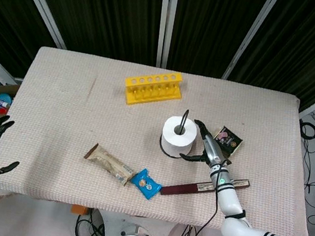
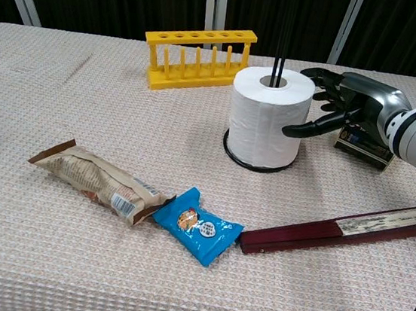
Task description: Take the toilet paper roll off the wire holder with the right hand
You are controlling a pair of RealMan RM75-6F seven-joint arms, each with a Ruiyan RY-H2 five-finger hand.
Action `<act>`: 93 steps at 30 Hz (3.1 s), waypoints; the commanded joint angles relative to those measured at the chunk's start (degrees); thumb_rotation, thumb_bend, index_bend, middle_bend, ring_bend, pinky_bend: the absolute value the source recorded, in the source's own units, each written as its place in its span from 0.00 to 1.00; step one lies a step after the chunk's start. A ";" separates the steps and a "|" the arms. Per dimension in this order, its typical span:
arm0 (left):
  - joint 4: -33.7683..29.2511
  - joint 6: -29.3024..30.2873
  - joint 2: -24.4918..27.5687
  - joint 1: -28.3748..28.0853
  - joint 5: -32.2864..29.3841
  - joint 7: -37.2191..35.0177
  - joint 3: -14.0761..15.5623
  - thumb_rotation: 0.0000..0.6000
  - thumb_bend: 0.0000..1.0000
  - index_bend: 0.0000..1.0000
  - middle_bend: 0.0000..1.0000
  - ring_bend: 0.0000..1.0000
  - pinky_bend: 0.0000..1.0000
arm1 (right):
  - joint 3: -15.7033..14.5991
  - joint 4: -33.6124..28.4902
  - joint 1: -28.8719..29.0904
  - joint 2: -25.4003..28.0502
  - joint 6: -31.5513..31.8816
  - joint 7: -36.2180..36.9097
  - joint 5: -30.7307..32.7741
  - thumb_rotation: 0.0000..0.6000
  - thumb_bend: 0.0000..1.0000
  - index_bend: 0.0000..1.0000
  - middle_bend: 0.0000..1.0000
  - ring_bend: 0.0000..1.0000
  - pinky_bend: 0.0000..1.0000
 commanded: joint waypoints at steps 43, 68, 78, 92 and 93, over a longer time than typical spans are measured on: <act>0.18 0.14 0.20 0.11 -0.27 -0.70 -0.19 0.73 0.15 0.10 0.06 0.06 0.22 | 4.54 -1.42 0.22 -3.71 7.44 -0.04 -1.63 1.00 0.21 0.58 0.49 0.47 0.49; 0.02 -0.07 0.15 0.02 -0.29 -0.23 -0.19 0.74 0.16 0.10 0.06 0.06 0.22 | 9.37 -23.43 -13.16 12.68 31.25 13.92 -26.94 1.00 0.21 0.59 0.49 0.47 0.49; -0.54 -1.63 -0.42 -0.82 0.14 1.32 0.02 0.73 0.16 0.10 0.06 0.06 0.22 | 2.59 -3.32 -20.08 15.05 28.46 21.12 -20.31 1.00 0.21 0.59 0.49 0.47 0.49; -0.40 -3.75 -0.98 -1.82 -0.97 2.11 -0.17 0.73 0.16 0.10 0.06 0.06 0.22 | 7.47 24.88 -8.07 2.25 11.58 28.89 -12.51 1.00 0.22 0.59 0.49 0.47 0.49; -0.34 -3.78 -0.98 -1.83 -1.06 2.04 -0.19 0.73 0.16 0.10 0.06 0.06 0.22 | 7.76 26.74 -7.03 1.23 10.60 28.95 -12.21 1.00 0.22 0.59 0.49 0.47 0.49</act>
